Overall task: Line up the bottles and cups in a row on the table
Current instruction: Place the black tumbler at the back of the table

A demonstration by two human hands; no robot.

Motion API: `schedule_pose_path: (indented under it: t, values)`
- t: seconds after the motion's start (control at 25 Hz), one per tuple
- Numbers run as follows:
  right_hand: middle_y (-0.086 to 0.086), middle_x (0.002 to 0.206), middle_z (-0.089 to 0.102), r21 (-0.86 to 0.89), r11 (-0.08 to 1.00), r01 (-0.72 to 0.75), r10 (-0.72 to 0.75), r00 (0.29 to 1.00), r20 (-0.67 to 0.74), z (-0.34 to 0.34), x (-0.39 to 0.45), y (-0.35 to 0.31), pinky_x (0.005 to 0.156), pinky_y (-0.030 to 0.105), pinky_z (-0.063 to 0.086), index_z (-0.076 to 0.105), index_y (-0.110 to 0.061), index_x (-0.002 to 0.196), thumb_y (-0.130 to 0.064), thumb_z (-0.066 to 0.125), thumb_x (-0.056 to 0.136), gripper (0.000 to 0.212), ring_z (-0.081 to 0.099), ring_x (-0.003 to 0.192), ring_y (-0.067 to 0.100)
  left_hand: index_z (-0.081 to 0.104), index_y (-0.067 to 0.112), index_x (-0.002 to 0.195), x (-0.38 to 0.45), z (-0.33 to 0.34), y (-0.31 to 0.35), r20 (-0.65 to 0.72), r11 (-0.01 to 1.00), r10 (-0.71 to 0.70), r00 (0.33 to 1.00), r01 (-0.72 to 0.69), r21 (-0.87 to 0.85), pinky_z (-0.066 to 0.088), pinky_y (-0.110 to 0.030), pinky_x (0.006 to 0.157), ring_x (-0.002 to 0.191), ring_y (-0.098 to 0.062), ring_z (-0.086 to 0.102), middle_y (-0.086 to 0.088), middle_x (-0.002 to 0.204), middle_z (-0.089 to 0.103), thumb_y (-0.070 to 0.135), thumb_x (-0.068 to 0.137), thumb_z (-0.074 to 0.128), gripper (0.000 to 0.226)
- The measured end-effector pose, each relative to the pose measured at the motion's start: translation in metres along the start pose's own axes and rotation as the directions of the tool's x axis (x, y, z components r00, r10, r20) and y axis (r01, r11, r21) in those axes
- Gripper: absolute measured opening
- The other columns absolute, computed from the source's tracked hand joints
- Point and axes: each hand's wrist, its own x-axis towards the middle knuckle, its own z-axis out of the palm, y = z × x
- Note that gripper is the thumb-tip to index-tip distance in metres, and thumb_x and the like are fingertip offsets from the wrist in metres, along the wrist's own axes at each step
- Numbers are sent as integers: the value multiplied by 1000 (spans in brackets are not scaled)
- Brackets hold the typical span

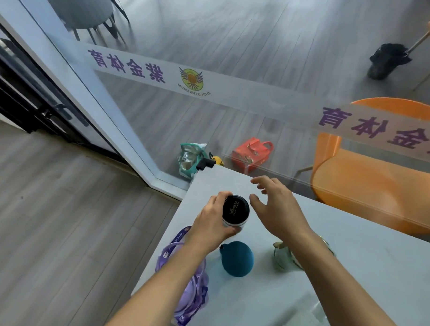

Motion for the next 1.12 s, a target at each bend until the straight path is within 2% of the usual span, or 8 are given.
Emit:
schedule_pose_path:
  t: [0.2,0.4,0.72,0.88,1.04,1.12]
  values:
    - [-4,121,62,28,999,-24,24,1000,-5,4,2,-1,99,41,49,56,-29,129,-35,59,94,35,58,112,16,39,36,127,14,-4,-9,-61,999,3,998,-6,-49,49,-36,86,105,-21,57,5,120,58,40,68,80,71]
    - [-4,124,62,35,996,-88,89,996,-31,4,2,2,96,37,51,55,-31,130,-34,60,95,36,58,111,14,43,34,124,67,-34,-27,-128,998,-11,992,2,-68,52,-39,85,103,-23,61,3,114,63,40,65,82,71]
    - [-4,126,62,31,992,-126,127,991,-31,18,4,-2,94,34,52,53,-32,132,-35,60,95,38,58,111,13,44,31,121,111,-56,-44,-165,995,16,986,-32,-94,53,-39,87,107,-18,61,6,116,63,37,65,86,70]
    - [-3,127,61,20,990,-137,137,990,-10,23,-1,-6,96,33,50,52,-30,134,-35,59,96,40,57,113,15,41,35,126,110,-52,-48,-146,994,26,989,-41,-102,52,-41,93,113,-18,58,5,123,59,36,68,85,73]
    - [-3,126,60,14,991,-135,135,991,13,26,-18,-7,94,32,49,51,-29,135,-35,58,97,39,57,112,15,31,33,144,94,-54,-45,-176,997,12,984,-25,-74,45,-44,103,125,-26,49,-6,139,43,37,73,81,88]
    - [-5,126,60,21,988,-152,151,988,38,31,-36,-4,93,30,49,51,-30,135,-35,58,97,39,57,113,13,33,29,146,68,-49,-39,-160,998,56,986,-61,-32,43,-44,105,126,-27,48,-7,141,41,32,79,76,80]
